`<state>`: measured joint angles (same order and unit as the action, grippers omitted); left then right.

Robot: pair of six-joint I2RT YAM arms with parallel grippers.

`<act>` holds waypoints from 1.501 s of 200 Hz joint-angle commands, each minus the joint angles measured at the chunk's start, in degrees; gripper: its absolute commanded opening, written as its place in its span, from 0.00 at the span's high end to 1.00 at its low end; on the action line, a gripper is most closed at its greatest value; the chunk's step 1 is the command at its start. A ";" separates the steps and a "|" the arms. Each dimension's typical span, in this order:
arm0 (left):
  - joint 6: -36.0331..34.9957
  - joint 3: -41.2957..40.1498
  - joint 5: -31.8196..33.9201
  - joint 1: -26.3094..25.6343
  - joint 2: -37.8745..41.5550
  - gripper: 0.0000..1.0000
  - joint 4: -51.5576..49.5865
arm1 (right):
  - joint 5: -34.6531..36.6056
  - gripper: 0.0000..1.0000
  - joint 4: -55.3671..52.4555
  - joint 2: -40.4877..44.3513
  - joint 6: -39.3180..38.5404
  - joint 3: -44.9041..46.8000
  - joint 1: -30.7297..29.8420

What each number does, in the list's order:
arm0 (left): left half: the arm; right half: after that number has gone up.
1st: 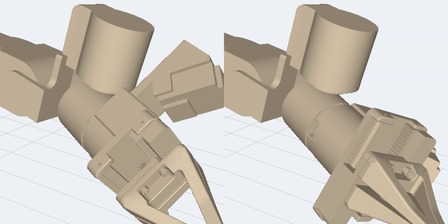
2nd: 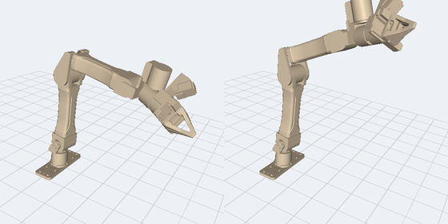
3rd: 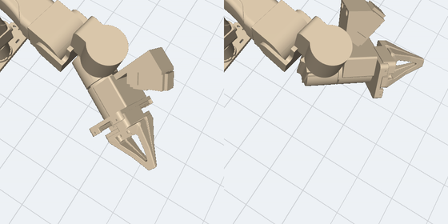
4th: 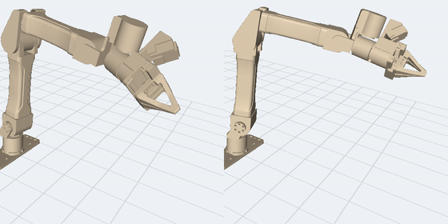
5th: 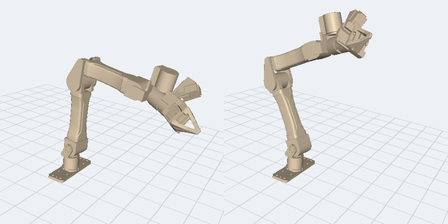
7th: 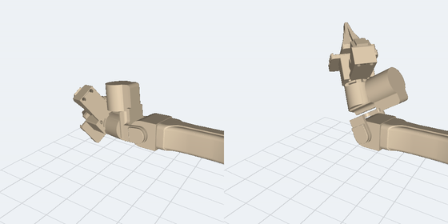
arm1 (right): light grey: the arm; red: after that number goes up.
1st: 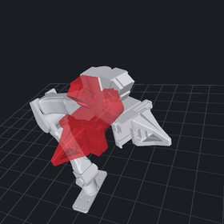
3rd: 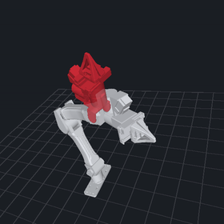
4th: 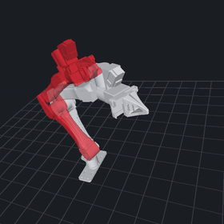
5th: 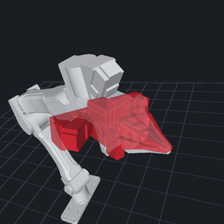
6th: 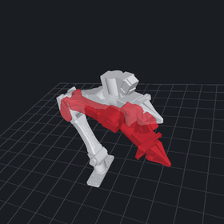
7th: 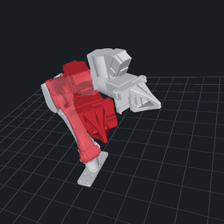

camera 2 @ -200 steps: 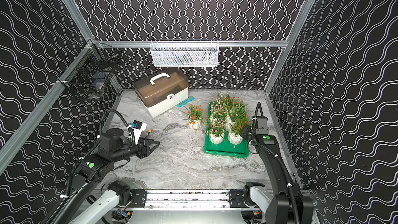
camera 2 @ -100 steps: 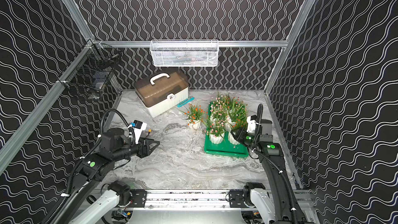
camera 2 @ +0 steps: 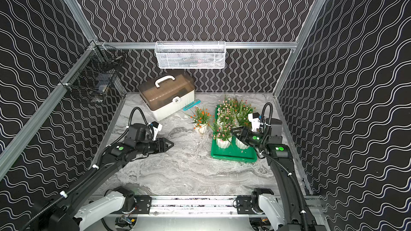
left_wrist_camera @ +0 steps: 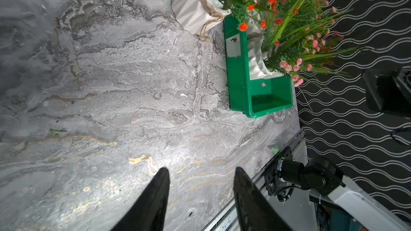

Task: Put the potted gypsophila into the storage box
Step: Pick up the baby's breath potted plant from the center of the board.

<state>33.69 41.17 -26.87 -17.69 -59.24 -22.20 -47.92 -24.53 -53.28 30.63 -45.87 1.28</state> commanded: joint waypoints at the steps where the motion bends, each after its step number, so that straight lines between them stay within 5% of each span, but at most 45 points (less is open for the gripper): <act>1: 3.27 0.60 1.52 0.03 -1.95 0.50 5.45 | -0.46 0.60 1.12 -1.05 -0.21 -0.34 -0.55; 89: 1.76 10.71 4.97 -0.06 -17.22 0.48 4.63 | 10.98 0.60 -3.17 -5.83 -4.06 -3.76 -8.43; 148: -8.24 14.38 9.76 0.63 -2.21 0.45 -13.07 | 29.44 0.61 -6.84 -11.44 -3.00 -12.86 -32.18; 210: -15.42 14.88 8.80 7.53 7.41 0.45 -24.06 | 43.96 0.66 -10.49 -34.76 -8.61 -30.86 -47.22; 246: -14.95 10.97 -0.79 13.18 6.01 0.46 -18.80 | 48.99 0.67 -15.00 -47.34 -10.97 -42.42 -49.29; 276: -9.01 3.35 -17.49 20.76 4.34 0.46 -8.00 | 54.11 0.67 -18.13 -55.08 -12.16 -50.70 -49.96; 300: -10.34 3.48 -15.79 21.74 5.96 0.45 -8.34 | 56.95 0.67 -21.32 -61.66 -12.48 -58.19 -49.97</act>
<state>23.05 44.64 -36.38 3.20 -54.61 -35.90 3.62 -40.71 -110.52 19.42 -98.65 -48.66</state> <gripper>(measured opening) 0.553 0.332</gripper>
